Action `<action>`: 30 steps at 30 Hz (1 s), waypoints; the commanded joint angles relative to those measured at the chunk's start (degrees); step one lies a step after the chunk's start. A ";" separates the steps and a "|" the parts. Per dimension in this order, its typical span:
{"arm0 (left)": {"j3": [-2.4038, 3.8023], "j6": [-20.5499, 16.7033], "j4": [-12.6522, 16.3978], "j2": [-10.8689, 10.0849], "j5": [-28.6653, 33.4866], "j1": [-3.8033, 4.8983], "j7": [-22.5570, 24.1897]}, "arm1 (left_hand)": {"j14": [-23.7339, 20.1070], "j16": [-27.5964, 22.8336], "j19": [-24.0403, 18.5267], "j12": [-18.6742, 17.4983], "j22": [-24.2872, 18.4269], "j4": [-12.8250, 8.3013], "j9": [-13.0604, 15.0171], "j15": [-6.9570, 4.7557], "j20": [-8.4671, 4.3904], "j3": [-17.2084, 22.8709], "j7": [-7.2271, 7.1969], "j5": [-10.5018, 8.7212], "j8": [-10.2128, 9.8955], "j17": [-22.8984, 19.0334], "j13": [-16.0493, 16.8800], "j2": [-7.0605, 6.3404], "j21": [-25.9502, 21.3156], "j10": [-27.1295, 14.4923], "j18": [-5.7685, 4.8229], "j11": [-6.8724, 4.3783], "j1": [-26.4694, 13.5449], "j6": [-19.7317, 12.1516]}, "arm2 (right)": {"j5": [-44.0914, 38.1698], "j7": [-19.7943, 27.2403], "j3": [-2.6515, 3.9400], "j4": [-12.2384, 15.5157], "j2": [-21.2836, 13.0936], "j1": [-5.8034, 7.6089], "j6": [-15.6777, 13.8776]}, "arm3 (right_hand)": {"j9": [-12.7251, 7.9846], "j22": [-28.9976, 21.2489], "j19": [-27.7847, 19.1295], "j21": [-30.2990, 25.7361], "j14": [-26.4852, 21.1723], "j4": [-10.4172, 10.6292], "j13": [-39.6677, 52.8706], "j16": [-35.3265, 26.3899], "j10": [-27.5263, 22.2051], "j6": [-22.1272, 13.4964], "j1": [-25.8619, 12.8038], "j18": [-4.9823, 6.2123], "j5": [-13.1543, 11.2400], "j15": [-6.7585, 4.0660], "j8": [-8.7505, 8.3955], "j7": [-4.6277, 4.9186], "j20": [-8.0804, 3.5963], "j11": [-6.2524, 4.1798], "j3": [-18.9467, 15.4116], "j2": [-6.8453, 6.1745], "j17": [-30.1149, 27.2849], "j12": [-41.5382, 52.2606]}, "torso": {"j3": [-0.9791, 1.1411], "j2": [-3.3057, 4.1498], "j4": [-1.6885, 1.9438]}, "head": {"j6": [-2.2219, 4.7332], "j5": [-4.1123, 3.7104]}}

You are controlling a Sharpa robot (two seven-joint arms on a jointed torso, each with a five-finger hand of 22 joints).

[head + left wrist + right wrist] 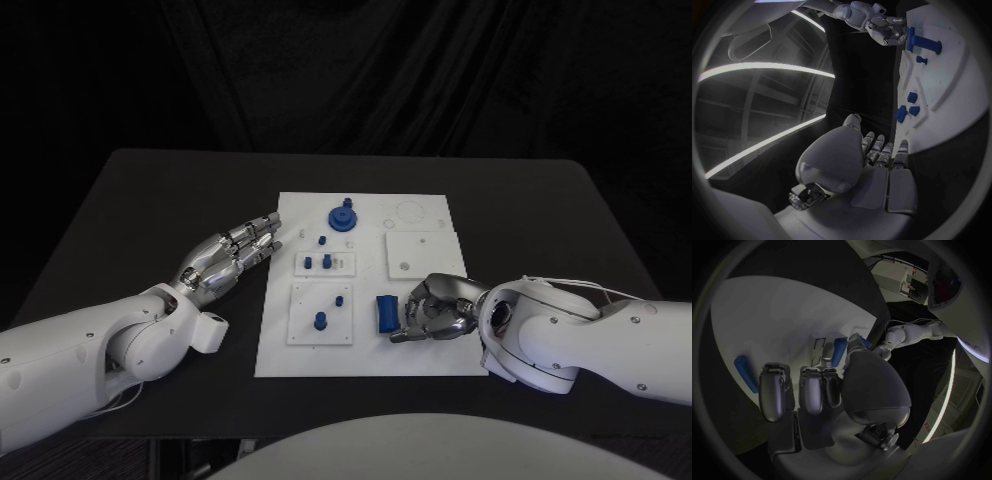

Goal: Assemble the parts on the task board

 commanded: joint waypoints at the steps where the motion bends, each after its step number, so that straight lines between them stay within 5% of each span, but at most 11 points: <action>1: 0.05 0.79 0.12 0.06 0.22 -0.09 0.59 | 0.06 -0.04 -0.02 0.18 0.09 -0.01 0.08 0.43 0.45 0.41 0.14 0.23 0.24 0.00 0.07 -0.03 0.16 0.03 0.61 0.36 0.46 0.13 | -0.34 1.09 0.01 0.64 -0.53 -0.17 -1.48 | 0.10 13.35 3.72 -0.03 5.62 -0.05 15.07 -0.26 6.17 0.39 -0.63 0.86 -0.31 0.06 0.26 0.00 0.13 0.06 0.29 -0.72 13.55 0.15 | 0.00 0.00 -0.01 | 0.01 0.03; 9: 0.05 0.63 0.16 -0.11 0.22 -0.15 0.66 | 0.10 -0.02 0.00 0.19 0.12 -0.03 0.09 0.46 0.48 0.46 0.21 0.26 0.26 0.02 0.07 -0.02 0.17 0.04 0.60 0.39 0.49 0.18 | -0.55 0.91 0.02 3.55 -4.73 1.02 -4.12 | 0.10 13.35 3.73 0.00 5.63 0.07 15.07 -0.26 6.17 0.56 -2.67 0.85 -0.35 -0.11 0.29 -0.18 -0.06 -0.12 -0.13 -2.20 13.56 0.15 | 0.04 -0.07 -0.05 | 0.01 0.12; 11: 0.05 0.51 0.18 -0.15 0.22 -0.15 0.68 | 0.13 0.00 0.01 0.29 0.12 -0.04 0.10 0.49 0.50 0.51 0.27 0.27 0.31 0.03 0.08 -0.03 0.18 0.07 0.59 0.40 0.52 0.28 | -0.93 0.17 0.02 4.05 -6.05 2.22 -3.66 | 0.00 13.36 3.74 0.00 5.62 0.02 15.07 -0.26 6.17 0.60 -3.44 0.85 -0.06 -0.15 0.16 -0.23 -0.09 -0.16 0.51 -0.98 13.55 0.15 | 0.02 -0.10 -0.02 | 0.01 0.19; 13: 0.05 0.40 0.17 -0.17 0.22 -0.15 0.67 | 0.13 0.00 0.01 0.29 0.12 -0.04 0.10 0.49 0.50 0.51 0.27 0.27 0.31 0.03 0.08 -0.03 0.18 0.07 0.59 0.40 0.52 0.28 | -1.22 -0.90 0.02 4.25 -7.16 3.51 -2.51 | -0.40 13.35 3.75 -0.01 5.63 -0.09 15.07 -0.26 6.17 0.49 -3.49 0.85 3.03 -0.12 -0.39 -0.18 -0.10 -0.15 1.57 0.60 13.56 0.15 | 0.02 -0.12 -0.01 | 0.01 0.09; 14: 0.05 0.31 0.16 -0.16 0.22 -0.15 0.65 | 0.13 0.00 0.01 0.29 0.12 -0.04 0.10 0.49 0.50 0.51 0.27 0.27 0.31 0.03 0.08 -0.03 0.18 0.07 0.59 0.40 0.52 0.28 | -1.36 -1.64 0.02 4.28 -7.85 4.31 -1.58 | -1.28 13.36 3.76 0.02 5.63 -0.22 15.07 -0.26 6.17 0.17 -2.35 0.85 13.40 -0.10 -1.71 -0.04 -0.21 -0.13 2.63 2.40 13.57 0.15 | 0.02 -0.14 -0.02 | 0.01 0.03; 15: 0.05 0.24 0.17 -0.14 0.22 -0.16 0.63 | 0.12 -0.01 0.01 0.32 0.12 -0.05 0.12 0.48 0.50 0.53 0.30 0.27 0.35 0.02 0.08 -0.04 0.18 0.09 0.59 0.40 0.53 0.42 | -1.44 -2.18 0.02 4.28 -8.38 4.91 -0.87 | -1.28 13.36 3.76 0.02 5.63 -0.22 15.07 -0.26 6.17 0.17 -2.35 0.85 13.40 -0.10 -1.71 -0.04 -0.21 -0.13 2.63 2.40 13.57 0.15 | 0.02 -0.15 -0.05 | 0.01 -0.04; 18: 0.05 0.01 0.21 -0.03 0.22 -0.16 0.69 | 0.12 -0.01 0.02 0.33 0.14 -0.05 0.14 0.47 0.50 0.53 0.32 0.27 0.39 0.02 0.09 -0.07 0.19 0.10 0.59 0.39 0.53 0.52 | -2.03 -3.84 0.01 4.28 -10.04 6.35 0.94 | -2.71 13.41 3.82 0.13 5.67 -0.40 15.07 -0.18 6.17 0.62 -2.03 0.81 19.72 0.02 -3.43 0.05 0.00 0.07 2.80 3.46 13.75 0.15 | -0.02 -0.18 -0.08 | 0.01 -0.22; 19: 0.05 -0.04 0.22 0.02 0.22 -0.16 0.74 | 0.12 -0.01 0.04 0.37 0.17 -0.05 0.14 0.46 0.50 0.53 0.33 0.27 0.40 0.02 0.09 -0.08 0.20 0.11 0.60 0.38 0.53 0.56 | -2.63 -4.45 0.01 4.26 -10.55 6.69 1.52 | -3.63 13.52 3.98 0.45 5.74 -0.50 15.07 -0.03 6.17 1.18 -0.74 0.73 25.64 -0.12 -4.49 -0.13 -0.07 -0.09 3.40 3.80 14.09 0.15 | -0.05 -0.19 -0.04 | 0.01 -0.28; 21: 0.05 -0.11 0.21 0.11 0.22 -0.16 0.85 | 0.12 -0.01 0.04 0.37 0.17 -0.05 0.14 0.46 0.50 0.53 0.33 0.27 0.40 0.02 0.09 -0.09 0.20 0.11 0.60 0.38 0.53 0.56 | -4.23 -5.58 0.00 4.08 -11.24 7.12 2.45 | -4.63 13.67 4.19 0.87 5.84 -0.56 15.07 0.17 6.17 1.69 0.36 0.62 30.39 -0.17 -5.73 -0.18 -0.13 -0.14 3.90 3.72 14.57 0.15 | -0.10 -0.20 0.04 | 0.01 -0.30; 24: 0.05 -0.12 0.09 0.29 0.22 -0.16 0.95 | 0.11 -0.01 0.04 0.36 0.17 -0.05 0.14 0.44 0.50 0.53 0.34 0.27 0.40 0.02 0.09 -0.10 0.20 0.12 0.60 0.37 0.53 0.54 | -7.43 -7.18 -0.03 3.44 -11.64 7.42 3.16 | -5.42 13.88 4.48 1.43 5.91 -0.51 15.07 0.31 6.17 2.13 0.95 0.46 34.01 -0.17 -6.77 -0.15 -0.15 -0.16 4.38 3.63 14.91 0.15 | -0.14 -0.15 0.12 | 0.01 -0.53; 30: 0.05 0.11 0.13 0.47 0.22 -0.16 0.91 | 0.07 -0.03 0.03 0.35 0.13 -0.06 0.16 0.39 0.49 0.59 0.45 0.34 0.47 0.00 0.09 -0.11 0.19 0.14 0.61 0.34 0.57 0.68 | -13.65 -9.16 -0.07 2.64 -11.95 5.89 2.04 | -6.24 14.05 4.72 1.91 5.95 -0.39 15.07 0.39 6.17 2.09 0.63 0.33 35.26 -0.01 -8.00 0.14 -0.05 0.07 4.66 3.71 15.09 0.15 | -0.25 -0.17 0.10 | 0.01 -1.65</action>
